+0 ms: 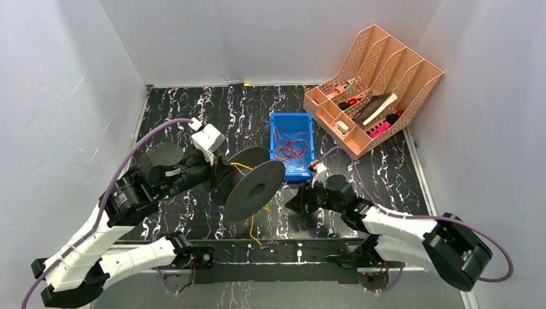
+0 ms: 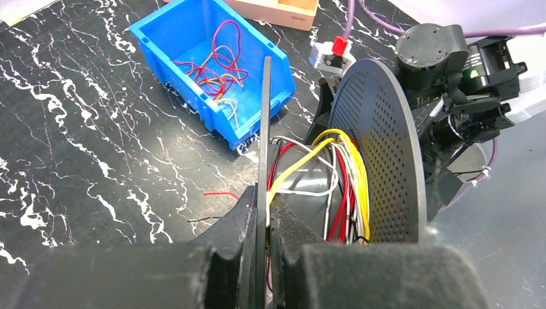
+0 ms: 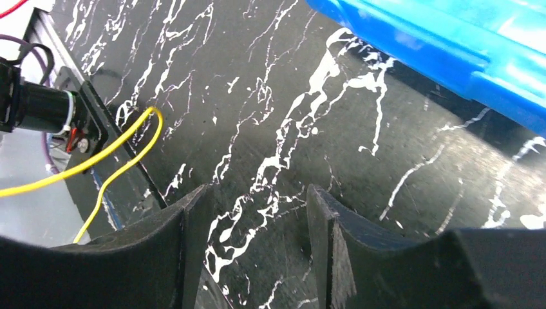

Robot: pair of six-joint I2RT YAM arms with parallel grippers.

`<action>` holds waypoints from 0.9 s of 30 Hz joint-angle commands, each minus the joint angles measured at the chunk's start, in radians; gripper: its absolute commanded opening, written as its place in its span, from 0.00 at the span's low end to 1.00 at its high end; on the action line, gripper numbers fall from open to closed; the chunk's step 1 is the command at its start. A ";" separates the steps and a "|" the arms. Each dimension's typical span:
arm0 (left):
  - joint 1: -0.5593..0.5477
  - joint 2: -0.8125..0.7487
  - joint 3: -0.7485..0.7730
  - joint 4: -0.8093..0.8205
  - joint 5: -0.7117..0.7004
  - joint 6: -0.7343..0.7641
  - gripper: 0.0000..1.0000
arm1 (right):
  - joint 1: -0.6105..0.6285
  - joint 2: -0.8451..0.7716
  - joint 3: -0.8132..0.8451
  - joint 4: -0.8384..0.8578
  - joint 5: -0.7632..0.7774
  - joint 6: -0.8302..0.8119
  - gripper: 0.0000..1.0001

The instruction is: Wrap the cables

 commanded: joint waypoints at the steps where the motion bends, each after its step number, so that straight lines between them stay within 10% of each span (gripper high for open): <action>1: -0.004 -0.007 0.063 0.090 -0.014 -0.029 0.00 | 0.006 0.108 -0.016 0.291 -0.076 0.100 0.64; 27: -0.004 -0.007 0.096 0.134 0.031 -0.066 0.00 | 0.107 0.687 0.088 1.000 -0.049 0.404 0.66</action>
